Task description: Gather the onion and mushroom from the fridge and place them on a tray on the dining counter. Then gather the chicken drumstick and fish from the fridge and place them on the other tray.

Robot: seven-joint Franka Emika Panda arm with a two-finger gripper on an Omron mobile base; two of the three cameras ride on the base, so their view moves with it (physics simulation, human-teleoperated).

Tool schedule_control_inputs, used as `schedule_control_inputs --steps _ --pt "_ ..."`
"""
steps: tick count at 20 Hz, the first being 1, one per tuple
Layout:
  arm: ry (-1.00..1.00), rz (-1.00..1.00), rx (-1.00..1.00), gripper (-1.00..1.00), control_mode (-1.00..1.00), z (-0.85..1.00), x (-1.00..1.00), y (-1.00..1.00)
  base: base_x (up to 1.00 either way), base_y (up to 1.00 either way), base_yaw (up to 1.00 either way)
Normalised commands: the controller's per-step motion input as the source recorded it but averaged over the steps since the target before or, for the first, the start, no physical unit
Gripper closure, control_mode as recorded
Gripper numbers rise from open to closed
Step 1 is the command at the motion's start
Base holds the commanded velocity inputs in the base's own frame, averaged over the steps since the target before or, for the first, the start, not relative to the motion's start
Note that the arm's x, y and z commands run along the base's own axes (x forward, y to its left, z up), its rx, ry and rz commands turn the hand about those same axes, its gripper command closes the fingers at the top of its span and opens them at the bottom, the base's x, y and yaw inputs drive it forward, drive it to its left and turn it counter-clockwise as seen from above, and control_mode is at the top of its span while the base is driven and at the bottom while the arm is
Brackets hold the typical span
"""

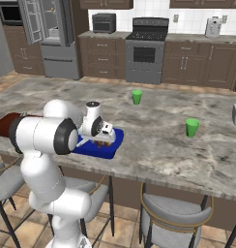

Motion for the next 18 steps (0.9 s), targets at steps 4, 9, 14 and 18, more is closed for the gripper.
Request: schedule_control_inputs --steps 4,9,14,18 --pt "0.0 0.0 0.0 1.0 -1.0 -0.09 0.28 0.0 0.0 0.0 0.0" --pt "0.0 0.0 0.0 1.0 -1.0 -0.16 0.27 0.0 0.0 0.0 0.0" --pt "0.0 0.0 0.0 1.0 -1.0 -0.22 0.18 0.0 0.0 0.0 0.0" --pt "-0.01 0.0 0.0 -1.0 -1.0 -0.28 0.02 0.0 0.0 0.0 0.0"
